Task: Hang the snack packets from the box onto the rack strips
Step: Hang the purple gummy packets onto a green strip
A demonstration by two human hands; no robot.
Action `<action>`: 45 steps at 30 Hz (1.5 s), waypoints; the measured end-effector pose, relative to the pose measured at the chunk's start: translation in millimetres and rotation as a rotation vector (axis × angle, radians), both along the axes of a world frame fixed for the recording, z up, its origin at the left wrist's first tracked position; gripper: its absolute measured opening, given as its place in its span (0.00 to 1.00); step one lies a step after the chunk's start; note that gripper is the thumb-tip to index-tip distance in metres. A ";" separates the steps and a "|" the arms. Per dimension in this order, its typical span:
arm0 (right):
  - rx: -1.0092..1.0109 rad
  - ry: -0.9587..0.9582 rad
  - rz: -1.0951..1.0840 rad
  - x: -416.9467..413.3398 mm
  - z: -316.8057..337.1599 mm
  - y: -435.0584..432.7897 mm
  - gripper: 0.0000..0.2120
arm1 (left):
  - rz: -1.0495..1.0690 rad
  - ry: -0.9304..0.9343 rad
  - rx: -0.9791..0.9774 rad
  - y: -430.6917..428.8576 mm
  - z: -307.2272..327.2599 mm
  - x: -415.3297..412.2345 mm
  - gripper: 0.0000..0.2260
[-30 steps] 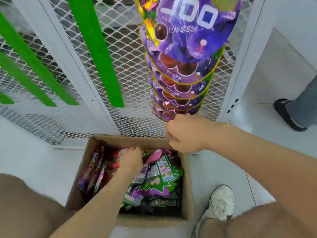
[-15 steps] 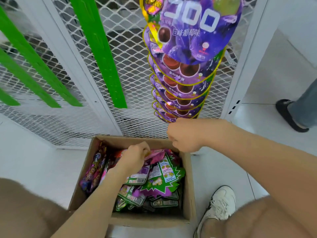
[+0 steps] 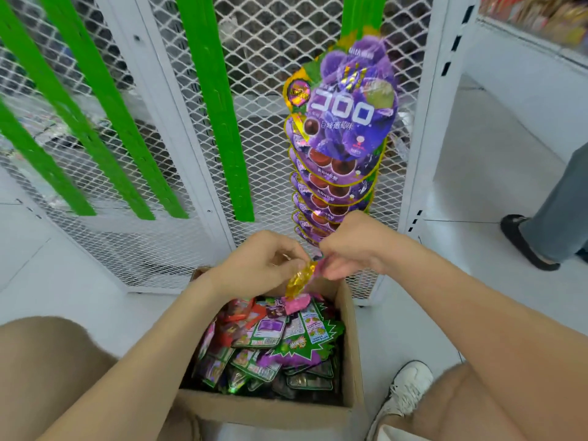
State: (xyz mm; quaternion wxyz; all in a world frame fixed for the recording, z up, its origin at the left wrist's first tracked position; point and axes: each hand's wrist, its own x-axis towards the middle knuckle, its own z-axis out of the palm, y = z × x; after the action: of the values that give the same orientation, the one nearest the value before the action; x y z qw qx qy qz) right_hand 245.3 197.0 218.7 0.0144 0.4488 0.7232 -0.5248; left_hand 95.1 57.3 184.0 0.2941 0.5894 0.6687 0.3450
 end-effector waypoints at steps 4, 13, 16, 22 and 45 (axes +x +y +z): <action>0.487 -0.020 0.385 7.8 18.3 6.5 0.11 | 0.154 0.011 0.159 2.1 21.8 0.2 0.06; 0.515 0.539 0.225 20.2 53.6 7.5 0.07 | 0.257 -0.119 0.288 18.4 78.8 -5.2 0.06; 0.628 0.710 0.084 16.2 68.5 -0.5 0.06 | 0.314 -0.072 0.444 27.7 112.0 3.7 0.06; 0.928 0.960 -0.267 5.5 136.7 14.1 0.07 | 0.356 0.015 0.604 71.4 192.4 14.4 0.14; 1.204 1.019 -0.587 -20.6 193.1 35.7 0.10 | 0.301 -0.418 0.466 112.1 262.1 14.6 0.11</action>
State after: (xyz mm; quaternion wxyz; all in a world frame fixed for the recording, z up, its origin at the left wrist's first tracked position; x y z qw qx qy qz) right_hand 224.7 232.8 411.8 -0.6928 0.2580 0.6515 -0.1701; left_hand 109.8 169.4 446.1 0.2280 0.4520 0.5766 0.6413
